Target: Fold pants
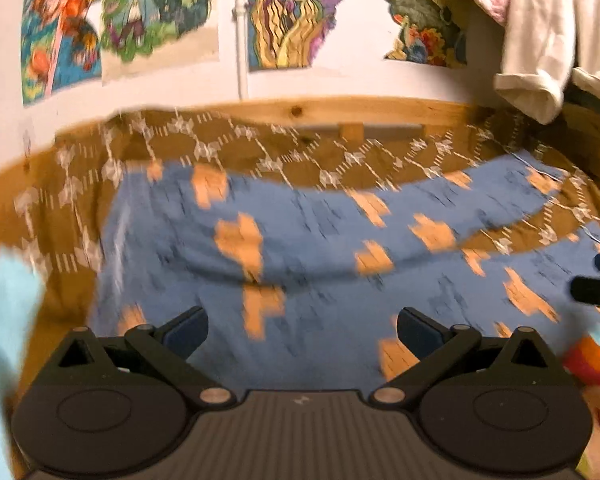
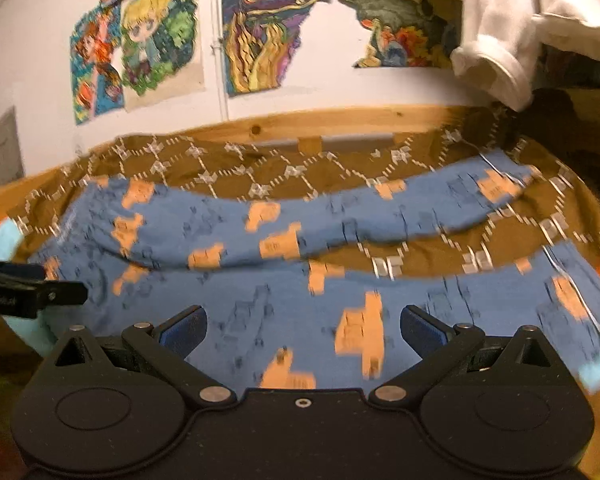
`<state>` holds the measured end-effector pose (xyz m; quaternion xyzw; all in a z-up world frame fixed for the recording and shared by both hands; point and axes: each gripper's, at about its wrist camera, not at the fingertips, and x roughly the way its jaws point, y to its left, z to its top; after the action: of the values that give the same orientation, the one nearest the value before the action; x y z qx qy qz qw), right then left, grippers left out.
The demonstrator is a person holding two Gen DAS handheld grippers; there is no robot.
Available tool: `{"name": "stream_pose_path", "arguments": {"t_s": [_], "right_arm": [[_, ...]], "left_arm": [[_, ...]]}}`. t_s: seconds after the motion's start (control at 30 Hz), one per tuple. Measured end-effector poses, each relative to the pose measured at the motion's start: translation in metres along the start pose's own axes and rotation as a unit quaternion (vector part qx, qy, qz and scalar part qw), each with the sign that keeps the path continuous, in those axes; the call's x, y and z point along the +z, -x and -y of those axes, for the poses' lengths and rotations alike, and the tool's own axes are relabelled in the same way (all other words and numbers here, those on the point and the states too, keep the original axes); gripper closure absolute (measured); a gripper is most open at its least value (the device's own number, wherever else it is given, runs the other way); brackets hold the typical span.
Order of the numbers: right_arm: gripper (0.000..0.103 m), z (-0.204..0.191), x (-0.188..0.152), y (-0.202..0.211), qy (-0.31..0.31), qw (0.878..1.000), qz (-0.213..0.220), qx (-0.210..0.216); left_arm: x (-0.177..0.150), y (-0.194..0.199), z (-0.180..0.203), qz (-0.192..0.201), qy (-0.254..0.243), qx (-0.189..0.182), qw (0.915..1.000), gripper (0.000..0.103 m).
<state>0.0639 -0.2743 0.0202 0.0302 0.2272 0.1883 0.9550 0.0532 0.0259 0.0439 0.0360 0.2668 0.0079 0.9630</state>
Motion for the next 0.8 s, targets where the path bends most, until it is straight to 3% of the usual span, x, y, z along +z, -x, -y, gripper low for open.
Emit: {"name": "stream_pose_path", "arguments": {"t_s": [0.1, 0.23, 0.37, 0.5, 0.57, 0.67, 0.8], "right_arm": [[0.001, 0.018, 0.036, -0.018, 0.011, 0.998, 0.002, 0.059], [0.001, 0.034, 0.096, -0.069, 0.059, 0.987, -0.085, 0.120], [0.001, 0.039, 0.139, -0.129, 0.135, 0.978, -0.119, 0.108], [0.001, 0.048, 0.166, -0.199, 0.157, 0.959, -0.179, 0.152], [0.001, 0.047, 0.175, -0.231, 0.178, 0.947, -0.204, 0.174], [0.008, 0.043, 0.184, -0.273, 0.220, 0.925, -0.243, 0.192], [0.014, 0.035, 0.188, -0.315, 0.264, 0.902, -0.277, 0.201]], "left_arm": [[0.044, -0.013, -0.015, 0.014, -0.039, 0.011, 0.9991, 0.000], [0.105, -0.044, -0.030, 0.018, -0.109, 0.033, 0.9933, 0.000], [0.147, -0.094, -0.045, -0.022, -0.165, 0.007, 0.9860, 0.000], [0.153, -0.140, -0.057, -0.058, -0.231, 0.000, 0.9712, 0.000], [0.154, -0.158, -0.065, -0.075, -0.236, -0.002, 0.9689, 0.002], [0.159, -0.181, -0.077, -0.103, -0.223, -0.027, 0.9691, 0.010], [0.156, -0.202, -0.087, -0.151, -0.219, -0.054, 0.9625, 0.032]]}}
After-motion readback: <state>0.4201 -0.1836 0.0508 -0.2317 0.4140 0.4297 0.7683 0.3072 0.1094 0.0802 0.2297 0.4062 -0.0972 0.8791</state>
